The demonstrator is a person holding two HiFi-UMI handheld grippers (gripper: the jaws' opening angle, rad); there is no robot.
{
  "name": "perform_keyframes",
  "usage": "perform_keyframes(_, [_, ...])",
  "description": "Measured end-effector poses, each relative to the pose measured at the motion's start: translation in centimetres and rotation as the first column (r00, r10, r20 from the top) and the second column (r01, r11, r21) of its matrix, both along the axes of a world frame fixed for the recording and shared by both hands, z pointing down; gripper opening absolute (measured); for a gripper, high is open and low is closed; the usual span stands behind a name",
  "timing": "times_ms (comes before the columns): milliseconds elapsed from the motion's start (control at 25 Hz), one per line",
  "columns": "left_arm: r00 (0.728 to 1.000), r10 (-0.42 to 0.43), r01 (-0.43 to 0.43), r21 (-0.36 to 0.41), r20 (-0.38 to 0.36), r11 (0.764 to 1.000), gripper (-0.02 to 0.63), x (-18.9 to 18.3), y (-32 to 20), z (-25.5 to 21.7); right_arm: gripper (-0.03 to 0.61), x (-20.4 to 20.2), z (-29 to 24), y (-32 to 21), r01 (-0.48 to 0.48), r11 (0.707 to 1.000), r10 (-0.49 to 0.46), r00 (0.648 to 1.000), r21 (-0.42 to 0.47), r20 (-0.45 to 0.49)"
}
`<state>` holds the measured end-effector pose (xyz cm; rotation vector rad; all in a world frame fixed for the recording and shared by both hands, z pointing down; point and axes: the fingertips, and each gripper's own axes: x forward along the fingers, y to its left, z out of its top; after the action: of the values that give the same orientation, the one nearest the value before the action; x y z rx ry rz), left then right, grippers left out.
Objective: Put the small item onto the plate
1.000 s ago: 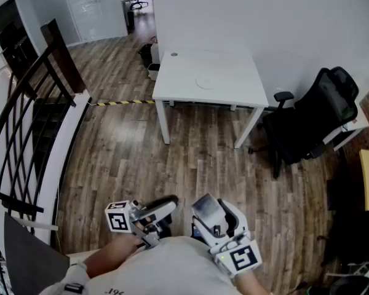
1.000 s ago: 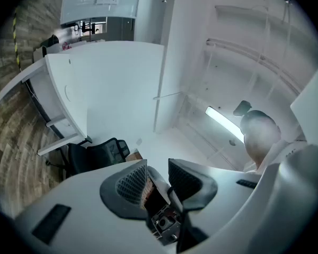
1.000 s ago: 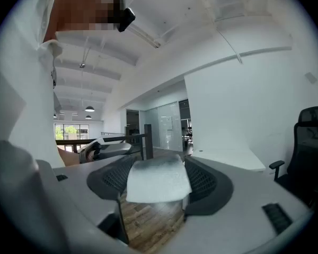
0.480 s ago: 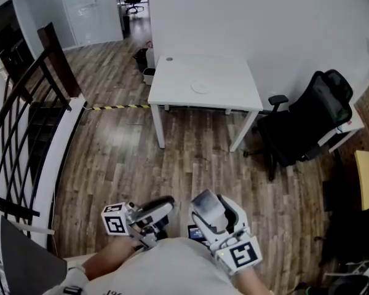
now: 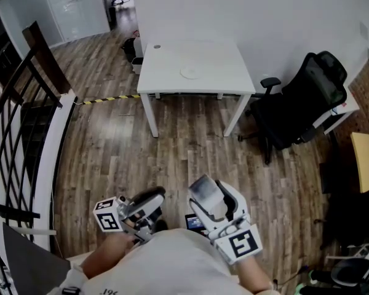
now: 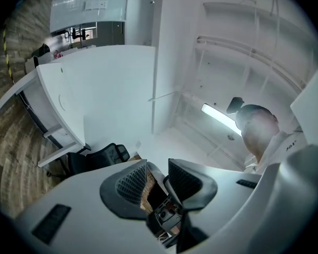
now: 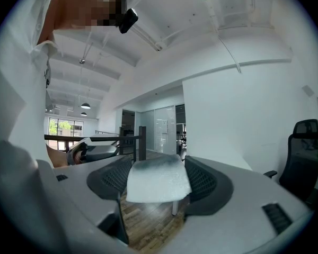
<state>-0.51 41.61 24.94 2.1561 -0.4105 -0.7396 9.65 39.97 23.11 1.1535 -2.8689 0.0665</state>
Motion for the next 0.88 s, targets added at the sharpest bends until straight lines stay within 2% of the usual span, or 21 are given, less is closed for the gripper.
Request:
perform_keyframes(640, [1.000,0.014,-0.014,0.019,-0.006,1.000,0.123,-0.1,-0.4,-0.5,0.318,0.3,-0.6,-0.9,-0.031,0.999,0.031,1.000,-0.007,-0.002])
perform_keyframes(880, [1.000,0.023,-0.023,0.027,-0.008,0.999,0.123,0.9,-0.5,-0.6,0.318,1.4,-1.0,-1.6,-0.057,0.998,0.057,0.998,-0.003,0.015])
